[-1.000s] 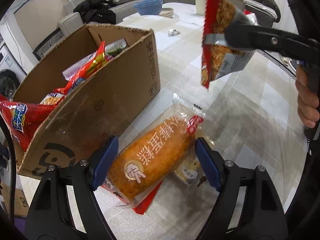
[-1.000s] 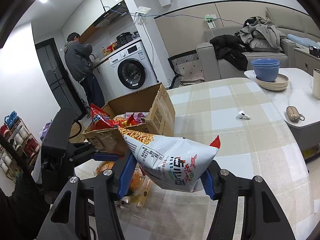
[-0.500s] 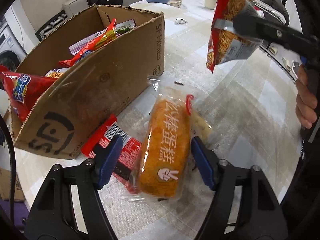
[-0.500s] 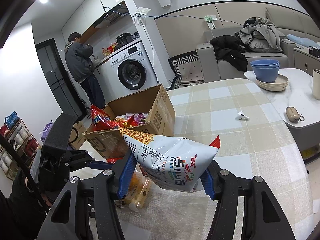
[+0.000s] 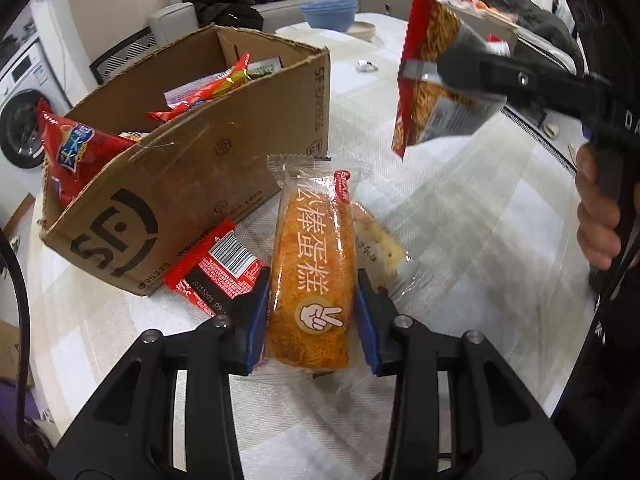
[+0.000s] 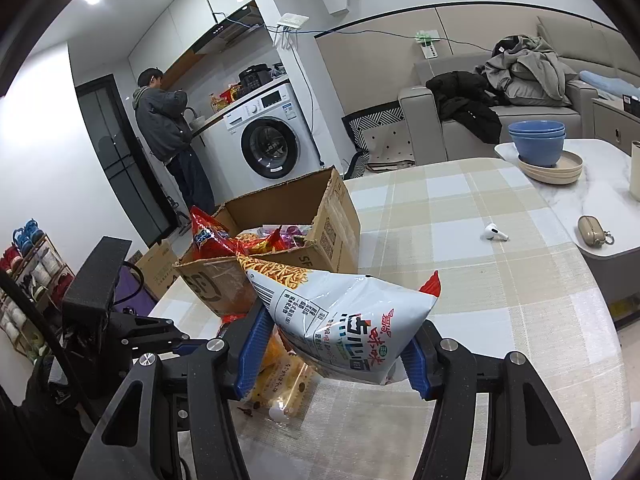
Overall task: Organize snacks
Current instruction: 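Grasp the orange cake pack with the left gripper and lift it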
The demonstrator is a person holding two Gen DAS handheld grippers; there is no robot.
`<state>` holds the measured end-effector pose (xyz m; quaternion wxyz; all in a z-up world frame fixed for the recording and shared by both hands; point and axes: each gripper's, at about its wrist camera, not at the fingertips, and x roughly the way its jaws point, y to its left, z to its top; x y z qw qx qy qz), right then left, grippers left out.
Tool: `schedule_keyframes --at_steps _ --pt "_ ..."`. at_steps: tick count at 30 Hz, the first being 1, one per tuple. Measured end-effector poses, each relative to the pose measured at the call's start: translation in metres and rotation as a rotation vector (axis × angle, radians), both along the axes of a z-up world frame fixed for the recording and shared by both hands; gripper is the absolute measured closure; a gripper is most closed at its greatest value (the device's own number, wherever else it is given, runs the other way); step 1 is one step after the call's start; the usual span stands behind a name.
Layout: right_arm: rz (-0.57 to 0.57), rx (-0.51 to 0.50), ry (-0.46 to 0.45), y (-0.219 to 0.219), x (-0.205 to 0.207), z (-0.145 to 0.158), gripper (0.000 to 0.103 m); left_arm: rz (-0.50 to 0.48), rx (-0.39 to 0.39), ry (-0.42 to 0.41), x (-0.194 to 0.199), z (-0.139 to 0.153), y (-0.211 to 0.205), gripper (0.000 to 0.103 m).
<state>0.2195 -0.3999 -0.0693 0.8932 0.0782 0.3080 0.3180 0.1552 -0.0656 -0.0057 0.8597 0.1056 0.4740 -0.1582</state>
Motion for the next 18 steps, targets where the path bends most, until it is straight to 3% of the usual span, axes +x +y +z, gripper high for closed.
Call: schedule_keyframes --at_steps 12,18 --pt "0.014 0.018 -0.008 0.005 -0.002 -0.001 0.044 0.063 -0.095 -0.050 -0.025 0.015 0.010 0.068" --pt "0.034 0.023 -0.016 0.011 -0.006 0.001 0.044 0.107 -0.133 -0.086 -0.041 0.035 0.028 0.068"
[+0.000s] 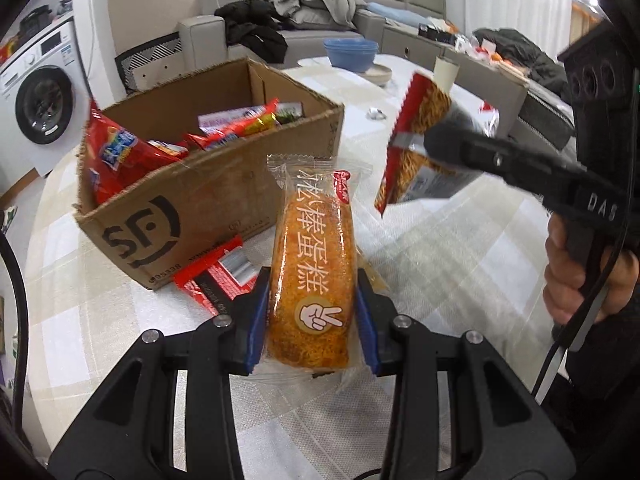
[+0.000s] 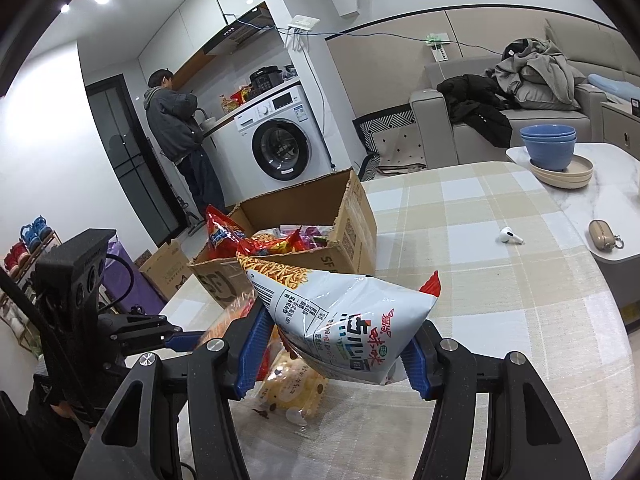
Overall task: Organize snacks
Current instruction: 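Grasp the orange cake pack with the left gripper and lift it, then carry the cake pack and white chip bag over the box and release both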
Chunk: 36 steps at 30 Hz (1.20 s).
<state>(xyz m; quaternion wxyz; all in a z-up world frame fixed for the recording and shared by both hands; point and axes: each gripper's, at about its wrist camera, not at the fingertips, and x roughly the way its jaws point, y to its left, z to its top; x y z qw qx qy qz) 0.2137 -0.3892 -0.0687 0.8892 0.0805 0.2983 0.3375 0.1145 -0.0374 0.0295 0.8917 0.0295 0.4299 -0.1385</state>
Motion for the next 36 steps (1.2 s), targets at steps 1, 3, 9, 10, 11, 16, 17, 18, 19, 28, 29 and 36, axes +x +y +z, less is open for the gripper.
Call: schedule_keyframes --at_steps 1,3,9,10,11,16,17,18,19,28,29,36 --pt "0.004 0.000 -0.001 0.001 -0.001 0.000 0.044 0.009 -0.008 -0.006 -0.002 0.004 0.003 0.068" --pt "0.012 0.001 -0.003 0.003 -0.002 0.000 0.044 0.024 -0.020 -0.020 -0.007 0.012 0.010 0.068" --pt "0.034 -0.010 -0.010 0.013 -0.005 0.002 0.044 0.063 -0.047 -0.057 -0.016 0.035 0.026 0.068" --pt "0.037 -0.013 -0.012 0.015 -0.006 0.002 0.044 0.066 -0.049 -0.060 -0.016 0.039 0.029 0.068" --pt "0.041 -0.014 -0.013 0.017 -0.007 0.002 0.044 0.070 -0.050 -0.066 -0.018 0.042 0.032 0.068" --pt "0.064 -0.022 -0.001 0.027 -0.007 -0.002 0.044 0.096 -0.059 -0.089 -0.021 0.057 0.040 0.068" --pt "0.068 -0.027 0.000 0.030 -0.008 -0.002 0.044 0.102 -0.062 -0.094 -0.023 0.060 0.043 0.068" --pt "0.074 -0.031 -0.001 0.032 -0.008 -0.002 0.044 0.109 -0.066 -0.100 -0.023 0.063 0.047 0.068" --pt "0.082 -0.036 -0.002 0.035 -0.008 -0.002 0.044 0.118 -0.072 -0.108 -0.025 0.066 0.050 0.068" --pt "0.124 -0.058 -0.026 0.060 -0.006 0.006 0.044 0.150 -0.097 -0.132 -0.036 0.082 0.081 0.068" --pt "0.127 -0.059 -0.030 0.062 -0.006 0.008 0.044 0.152 -0.099 -0.136 -0.037 0.085 0.084 0.068" --pt "0.116 -0.047 -0.098 0.076 -0.007 0.025 0.044 0.193 -0.113 -0.182 -0.037 0.109 0.107 0.068"
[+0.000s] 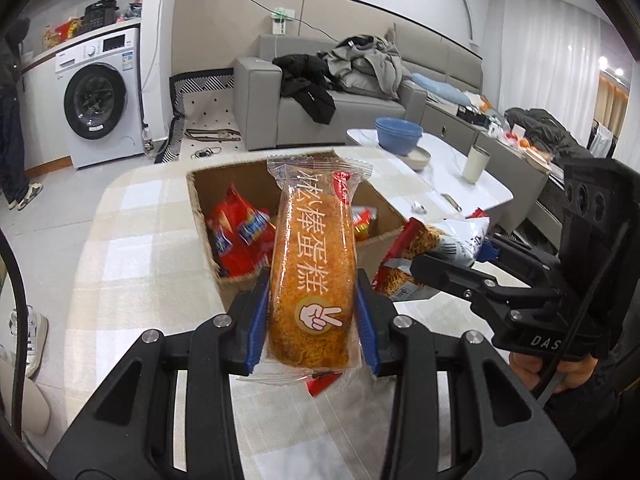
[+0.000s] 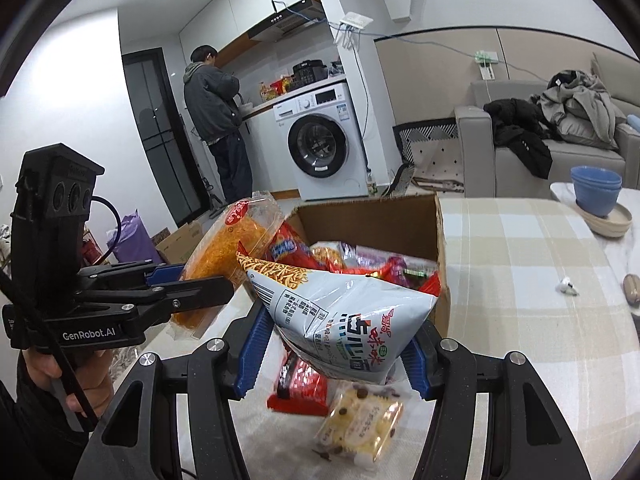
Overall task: Organize snacks
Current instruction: 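Carry the cake pack and white chip bag over the box and release both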
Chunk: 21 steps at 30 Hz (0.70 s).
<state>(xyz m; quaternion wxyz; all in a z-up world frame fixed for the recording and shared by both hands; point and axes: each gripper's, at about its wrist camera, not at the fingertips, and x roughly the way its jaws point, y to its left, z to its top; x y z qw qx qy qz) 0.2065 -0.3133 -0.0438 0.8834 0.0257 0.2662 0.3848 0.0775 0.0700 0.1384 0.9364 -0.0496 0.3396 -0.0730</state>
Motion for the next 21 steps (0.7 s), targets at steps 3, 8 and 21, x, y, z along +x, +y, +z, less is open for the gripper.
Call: schedule_keyframes --at_steps 3,8,21 --pt "-0.024 0.019 -0.026 0.003 0.002 0.006 0.044 0.010 -0.001 -0.018 0.005 0.010 0.006 0.068" --pt "-0.074 0.042 -0.033 0.007 0.014 0.013 0.044 0.011 0.011 -0.037 0.021 0.020 0.007 0.068" --pt "-0.153 0.058 -0.054 0.021 0.044 0.024 0.044 0.023 0.018 -0.036 0.098 0.018 0.011 0.068"
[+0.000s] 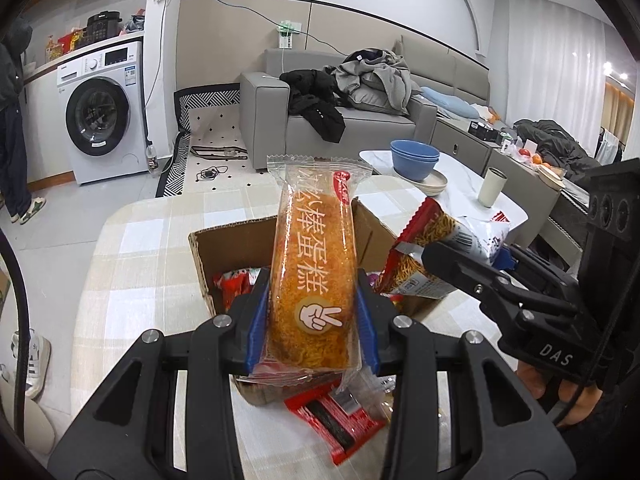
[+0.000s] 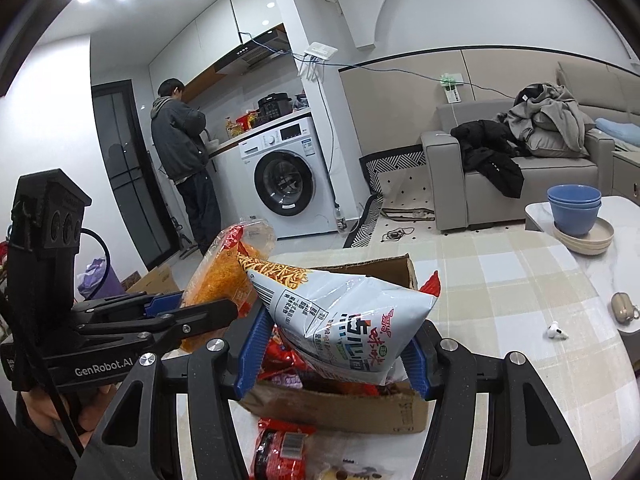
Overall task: Organize snacks
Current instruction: 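Carry the cake pack and white chip bag over the box and release both, then move both open grippers back toward the red pack and clear cracker pack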
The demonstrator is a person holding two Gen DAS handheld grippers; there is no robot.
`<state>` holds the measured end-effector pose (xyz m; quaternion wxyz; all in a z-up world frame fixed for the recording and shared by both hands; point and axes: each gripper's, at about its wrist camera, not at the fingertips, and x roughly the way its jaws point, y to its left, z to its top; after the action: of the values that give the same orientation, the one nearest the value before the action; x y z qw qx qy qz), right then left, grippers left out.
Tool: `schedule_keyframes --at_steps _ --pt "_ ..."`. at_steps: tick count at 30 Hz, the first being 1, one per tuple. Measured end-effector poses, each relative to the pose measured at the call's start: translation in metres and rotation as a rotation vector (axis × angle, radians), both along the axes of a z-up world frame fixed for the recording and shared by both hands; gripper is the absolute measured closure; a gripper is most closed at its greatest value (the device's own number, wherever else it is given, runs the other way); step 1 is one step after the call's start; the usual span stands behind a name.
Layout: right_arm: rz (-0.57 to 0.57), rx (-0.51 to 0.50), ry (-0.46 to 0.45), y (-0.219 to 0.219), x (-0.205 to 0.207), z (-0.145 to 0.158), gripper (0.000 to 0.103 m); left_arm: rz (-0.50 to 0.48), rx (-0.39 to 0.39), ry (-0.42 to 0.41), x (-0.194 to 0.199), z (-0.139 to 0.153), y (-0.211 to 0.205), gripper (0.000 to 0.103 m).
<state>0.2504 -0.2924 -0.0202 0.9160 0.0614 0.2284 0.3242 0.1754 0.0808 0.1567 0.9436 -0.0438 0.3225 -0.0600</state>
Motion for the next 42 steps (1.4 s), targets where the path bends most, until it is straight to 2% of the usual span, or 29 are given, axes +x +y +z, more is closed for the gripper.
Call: schedule_keyframes --at_steps 7,14,17,20,22,27,38,39,40,42 --pt "-0.024 -0.016 0.017 0.015 0.020 -0.002 0.044 0.006 0.009 0.033 0.041 -0.022 0.001 0.068" --pt "-0.035 -0.039 0.030 0.024 0.041 -0.007 0.043 -0.007 0.018 0.064 0.061 -0.048 0.001 0.067" --pt "-0.017 -0.043 0.037 0.026 0.042 -0.006 0.040 -0.011 0.021 0.067 0.063 -0.051 0.000 0.060" --pt "-0.004 -0.046 0.019 0.023 0.036 -0.004 0.033 -0.017 0.027 0.058 0.059 -0.051 -0.001 0.048" --pt "0.001 -0.039 0.014 0.017 0.033 -0.003 0.028 0.007 0.052 0.052 0.054 -0.051 -0.004 0.023" --pt "0.005 -0.036 0.009 0.002 0.026 -0.003 0.028 0.029 0.048 0.049 0.041 -0.053 -0.006 0.020" --pt "0.000 -0.058 0.022 -0.021 0.014 -0.011 0.014 0.065 0.019 0.049 -0.003 -0.059 0.007 0.014" --pt "0.001 -0.056 0.019 -0.023 0.012 -0.011 0.009 0.067 0.017 0.048 -0.006 -0.060 0.008 0.010" --pt "0.000 -0.054 0.016 -0.025 0.009 -0.011 0.007 0.070 0.015 0.046 -0.010 -0.060 0.008 0.000" --pt "0.002 -0.055 0.018 -0.027 0.006 -0.011 0.003 0.082 0.001 0.040 -0.019 -0.061 0.009 0.001"
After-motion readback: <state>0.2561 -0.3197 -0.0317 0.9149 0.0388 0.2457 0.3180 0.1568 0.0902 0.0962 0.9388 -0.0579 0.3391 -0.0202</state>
